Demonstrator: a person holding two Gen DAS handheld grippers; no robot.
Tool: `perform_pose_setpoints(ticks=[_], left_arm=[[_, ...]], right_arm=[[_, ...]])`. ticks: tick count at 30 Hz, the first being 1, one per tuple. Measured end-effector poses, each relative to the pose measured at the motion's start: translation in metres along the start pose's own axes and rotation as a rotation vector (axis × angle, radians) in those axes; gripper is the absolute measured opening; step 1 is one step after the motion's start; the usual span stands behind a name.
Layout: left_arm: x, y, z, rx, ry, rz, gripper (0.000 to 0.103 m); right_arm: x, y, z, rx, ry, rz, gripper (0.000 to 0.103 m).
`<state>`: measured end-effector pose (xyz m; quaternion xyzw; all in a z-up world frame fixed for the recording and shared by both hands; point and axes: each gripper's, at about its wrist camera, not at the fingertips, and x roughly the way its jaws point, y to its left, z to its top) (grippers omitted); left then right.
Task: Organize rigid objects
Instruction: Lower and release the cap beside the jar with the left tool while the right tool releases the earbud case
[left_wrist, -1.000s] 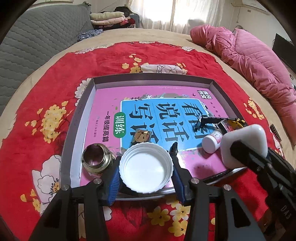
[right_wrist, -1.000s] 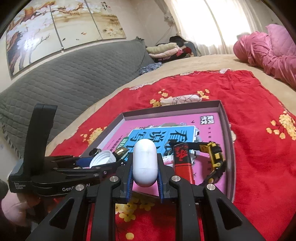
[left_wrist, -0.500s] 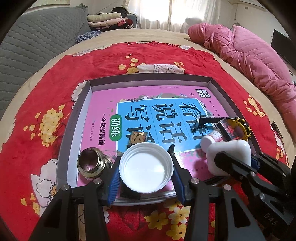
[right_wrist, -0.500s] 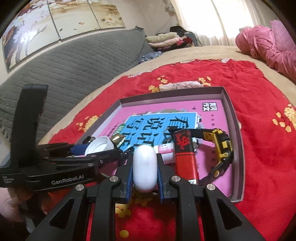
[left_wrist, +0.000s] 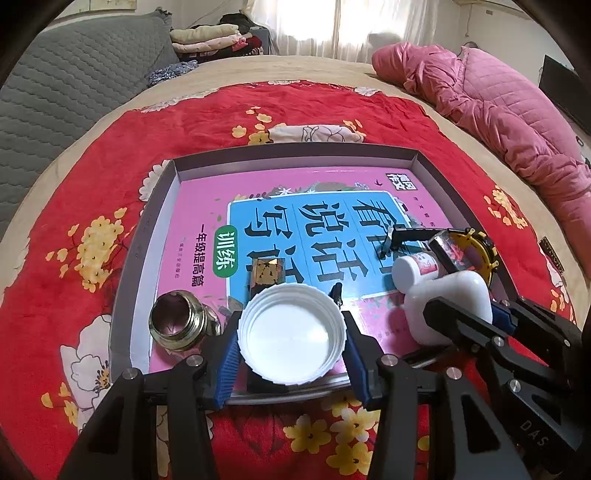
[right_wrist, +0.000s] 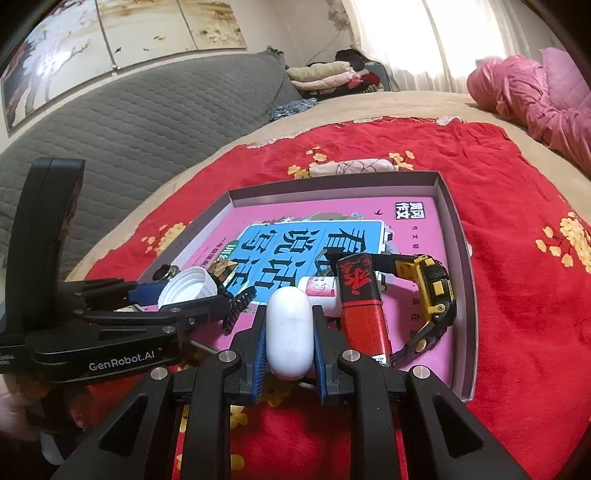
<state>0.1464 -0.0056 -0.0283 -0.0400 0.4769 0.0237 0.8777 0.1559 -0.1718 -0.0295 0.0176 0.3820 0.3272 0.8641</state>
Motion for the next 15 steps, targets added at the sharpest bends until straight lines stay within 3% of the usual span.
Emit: perform_pose_setpoints(ticks=[15], left_arm=[[-0.0018, -0.0005, -0.0026, 0.006, 0.01, 0.006, 0.05]], right_arm=[[-0.0036, 0.0072, -0.001, -0.047, -0.009, -0.043, 0.029]])
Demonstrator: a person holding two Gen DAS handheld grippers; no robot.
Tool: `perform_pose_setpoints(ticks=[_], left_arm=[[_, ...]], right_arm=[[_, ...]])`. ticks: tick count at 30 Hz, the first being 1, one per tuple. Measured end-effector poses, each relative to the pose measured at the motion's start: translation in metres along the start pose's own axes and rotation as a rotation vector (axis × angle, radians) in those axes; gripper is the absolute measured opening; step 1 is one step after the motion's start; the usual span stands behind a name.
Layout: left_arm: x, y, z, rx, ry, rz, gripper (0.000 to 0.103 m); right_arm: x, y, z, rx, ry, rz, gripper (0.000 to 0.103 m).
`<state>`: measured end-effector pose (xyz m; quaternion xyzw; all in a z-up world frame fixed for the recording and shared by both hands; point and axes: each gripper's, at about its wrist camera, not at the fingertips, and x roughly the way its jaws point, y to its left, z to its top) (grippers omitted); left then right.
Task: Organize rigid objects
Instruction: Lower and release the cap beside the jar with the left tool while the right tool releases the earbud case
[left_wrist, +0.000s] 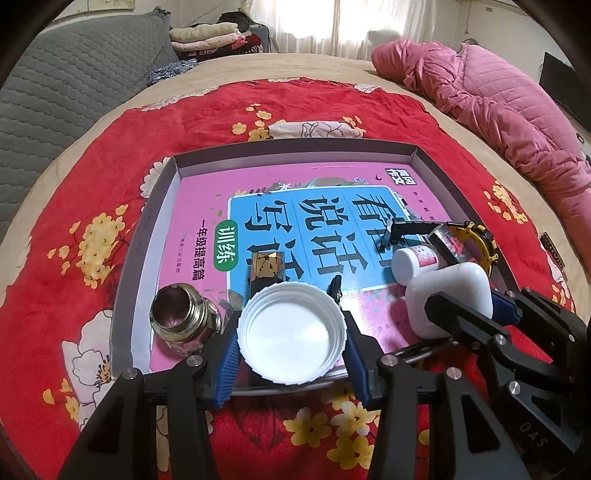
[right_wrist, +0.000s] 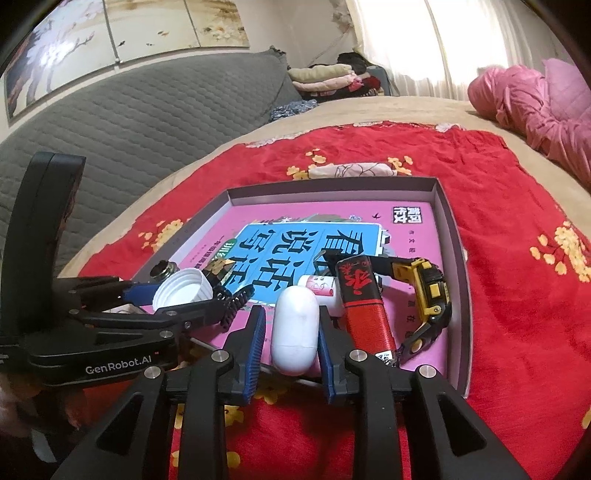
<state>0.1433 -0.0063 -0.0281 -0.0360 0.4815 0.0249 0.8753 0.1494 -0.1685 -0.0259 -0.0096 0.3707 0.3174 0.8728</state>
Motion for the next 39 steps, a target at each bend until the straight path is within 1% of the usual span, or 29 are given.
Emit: perform_pose_setpoints(ticks=[3, 8, 12, 15, 17, 19, 20, 28, 33, 39], left_arm=[[0.001, 0.0, -0.001, -0.001, 0.007, -0.002, 0.05], [0.0, -0.001, -0.002, -0.002, 0.006, -0.001, 0.05], [-0.002, 0.0, -0.002, -0.005, 0.005, -0.006, 0.05], [-0.002, 0.001, -0.002, -0.009, 0.008, -0.012, 0.053], [-0.002, 0.002, -0.002, -0.014, 0.01, -0.019, 0.055], [-0.002, 0.003, -0.002, -0.016, 0.011, -0.029, 0.056], [-0.002, 0.003, -0.002, -0.016, 0.011, -0.032, 0.056], [-0.005, 0.001, -0.002, 0.0, 0.0, -0.043, 0.058], [-0.01, 0.003, -0.002, -0.009, -0.011, -0.046, 0.058], [-0.014, 0.005, -0.003, -0.023, -0.019, -0.051, 0.058]], right_arm=[[-0.005, 0.003, 0.001, -0.018, -0.021, -0.013, 0.038], [-0.009, 0.003, 0.002, -0.027, -0.035, -0.026, 0.039], [-0.014, 0.005, 0.002, -0.044, -0.049, -0.061, 0.039], [-0.018, 0.003, 0.003, -0.042, -0.07, -0.074, 0.039], [-0.02, 0.002, 0.003, -0.038, -0.077, -0.08, 0.042], [-0.022, 0.001, 0.002, -0.036, -0.084, -0.084, 0.051], [-0.024, 0.001, 0.002, -0.037, -0.089, -0.085, 0.053], [-0.035, 0.006, 0.001, -0.061, -0.125, -0.078, 0.053], [-0.044, 0.01, 0.001, -0.075, -0.163, -0.078, 0.053], [-0.048, 0.011, -0.001, -0.055, -0.171, -0.092, 0.054]])
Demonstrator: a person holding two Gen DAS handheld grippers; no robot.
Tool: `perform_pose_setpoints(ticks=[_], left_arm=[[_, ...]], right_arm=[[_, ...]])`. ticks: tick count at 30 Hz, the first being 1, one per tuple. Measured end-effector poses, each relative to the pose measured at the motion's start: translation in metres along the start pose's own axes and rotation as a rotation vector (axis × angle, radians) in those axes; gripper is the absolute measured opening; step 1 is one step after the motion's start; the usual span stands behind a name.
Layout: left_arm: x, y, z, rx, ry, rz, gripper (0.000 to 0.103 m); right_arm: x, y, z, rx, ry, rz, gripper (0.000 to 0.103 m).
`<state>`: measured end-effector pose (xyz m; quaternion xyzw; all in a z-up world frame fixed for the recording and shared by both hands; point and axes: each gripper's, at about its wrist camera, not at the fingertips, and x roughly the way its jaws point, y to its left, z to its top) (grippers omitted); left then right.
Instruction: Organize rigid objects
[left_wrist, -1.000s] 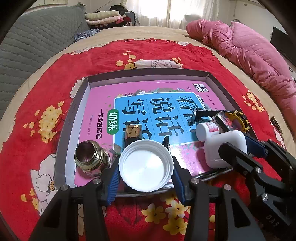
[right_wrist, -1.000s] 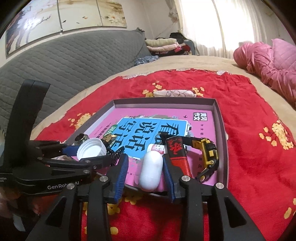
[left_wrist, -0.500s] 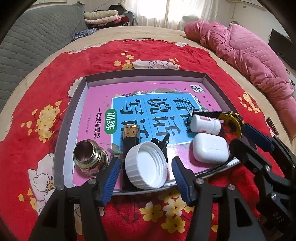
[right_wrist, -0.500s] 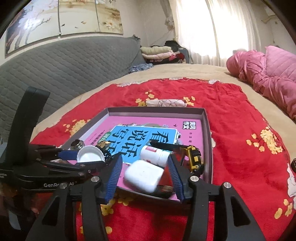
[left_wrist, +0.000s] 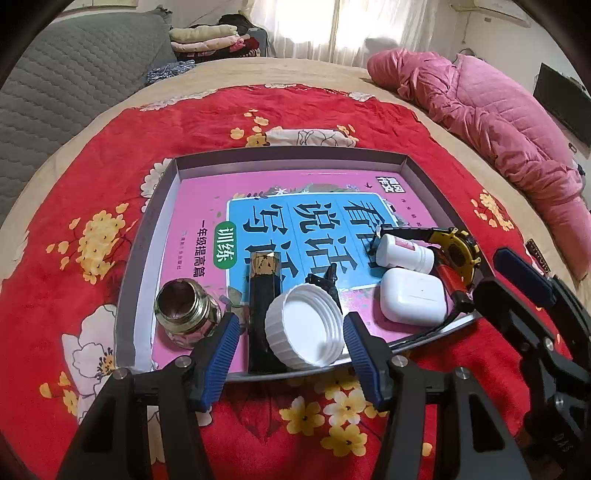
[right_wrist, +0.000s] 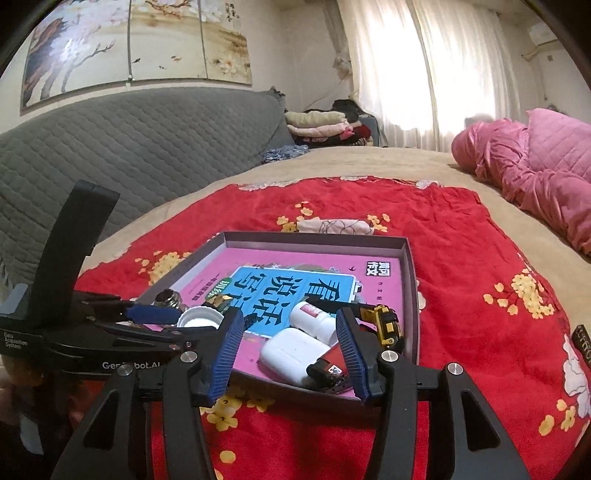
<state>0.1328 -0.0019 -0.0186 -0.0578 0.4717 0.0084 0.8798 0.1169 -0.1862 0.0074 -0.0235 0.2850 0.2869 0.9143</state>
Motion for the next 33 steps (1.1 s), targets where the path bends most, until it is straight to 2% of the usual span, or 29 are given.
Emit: perform_pose_setpoints(ticks=[8, 9, 10, 14, 18, 25, 33], left_arm=[[-0.011, -0.001, -0.006, -0.005, -0.013, -0.021, 0.058], [-0.014, 0.0, -0.007, -0.006, -0.018, -0.02, 0.058], [-0.017, 0.001, -0.009, -0.007, -0.022, -0.02, 0.058], [-0.025, 0.004, -0.016, -0.005, -0.027, -0.026, 0.059], [-0.035, 0.003, -0.018, 0.031, -0.054, 0.018, 0.059], [-0.053, 0.009, -0.022, 0.023, -0.1, 0.053, 0.059], [-0.071, 0.017, -0.031, -0.038, -0.125, 0.05, 0.059]], right_arm=[[-0.005, 0.005, -0.006, 0.046, 0.021, -0.028, 0.058], [-0.006, 0.006, -0.007, 0.047, 0.027, -0.03, 0.068], [-0.008, 0.006, -0.007, 0.046, 0.027, -0.031, 0.074], [-0.014, 0.012, -0.007, 0.03, 0.03, -0.047, 0.074], [-0.017, 0.019, -0.009, 0.026, 0.046, -0.071, 0.075], [-0.028, 0.024, -0.014, 0.047, 0.07, -0.143, 0.075], [-0.043, 0.027, -0.018, 0.074, 0.097, -0.179, 0.075]])
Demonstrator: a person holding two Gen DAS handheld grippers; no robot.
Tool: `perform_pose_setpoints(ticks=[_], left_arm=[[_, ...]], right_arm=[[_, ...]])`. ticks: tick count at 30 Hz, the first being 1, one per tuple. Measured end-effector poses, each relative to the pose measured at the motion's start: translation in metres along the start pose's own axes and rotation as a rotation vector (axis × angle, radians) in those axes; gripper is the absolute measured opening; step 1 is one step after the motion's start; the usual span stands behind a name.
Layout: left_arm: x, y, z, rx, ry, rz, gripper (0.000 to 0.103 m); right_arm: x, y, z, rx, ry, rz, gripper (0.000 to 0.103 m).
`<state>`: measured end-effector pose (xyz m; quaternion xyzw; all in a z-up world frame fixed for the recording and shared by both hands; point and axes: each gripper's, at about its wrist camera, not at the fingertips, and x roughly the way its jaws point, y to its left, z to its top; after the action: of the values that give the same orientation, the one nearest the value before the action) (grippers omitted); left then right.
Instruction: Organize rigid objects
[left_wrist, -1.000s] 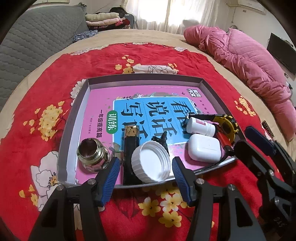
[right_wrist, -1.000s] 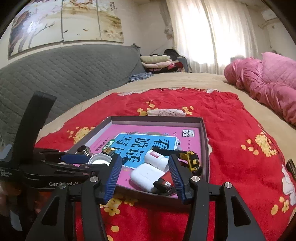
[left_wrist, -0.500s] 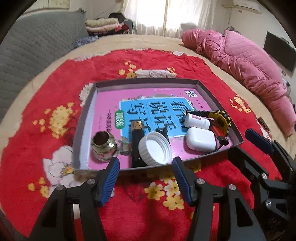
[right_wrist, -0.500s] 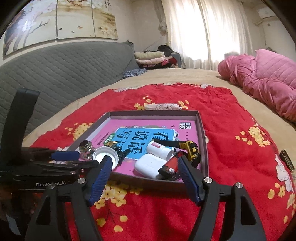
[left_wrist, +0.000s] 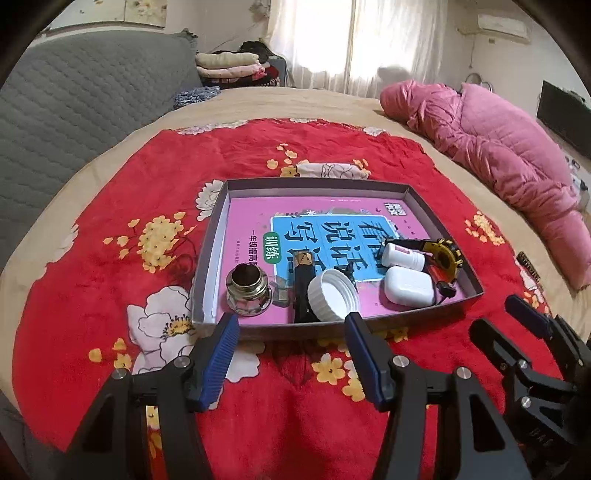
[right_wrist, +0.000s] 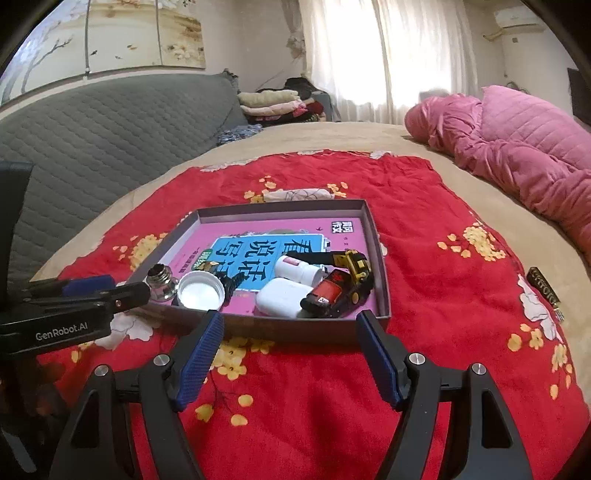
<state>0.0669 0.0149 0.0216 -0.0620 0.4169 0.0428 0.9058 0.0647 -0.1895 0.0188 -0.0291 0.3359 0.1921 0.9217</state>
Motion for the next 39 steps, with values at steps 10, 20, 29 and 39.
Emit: perform_pose_setpoints(ticks=[10, 20, 29, 39], left_arm=[[-0.013, -0.002, -0.014, -0.037, 0.042, -0.027, 0.059], [-0.025, -0.006, -0.033, -0.023, 0.071, -0.022, 0.059], [-0.028, -0.006, -0.036, -0.016, 0.063, -0.027, 0.059], [-0.017, -0.005, -0.041, -0.02, 0.083, -0.022, 0.059]], right_arm=[[-0.014, 0.022, -0.007, -0.04, 0.017, -0.009, 0.075], [-0.024, 0.029, -0.014, -0.051, 0.04, -0.019, 0.075], [-0.027, 0.03, -0.021, -0.053, 0.06, -0.014, 0.075], [-0.021, 0.033, -0.024, -0.059, 0.068, -0.015, 0.075]])
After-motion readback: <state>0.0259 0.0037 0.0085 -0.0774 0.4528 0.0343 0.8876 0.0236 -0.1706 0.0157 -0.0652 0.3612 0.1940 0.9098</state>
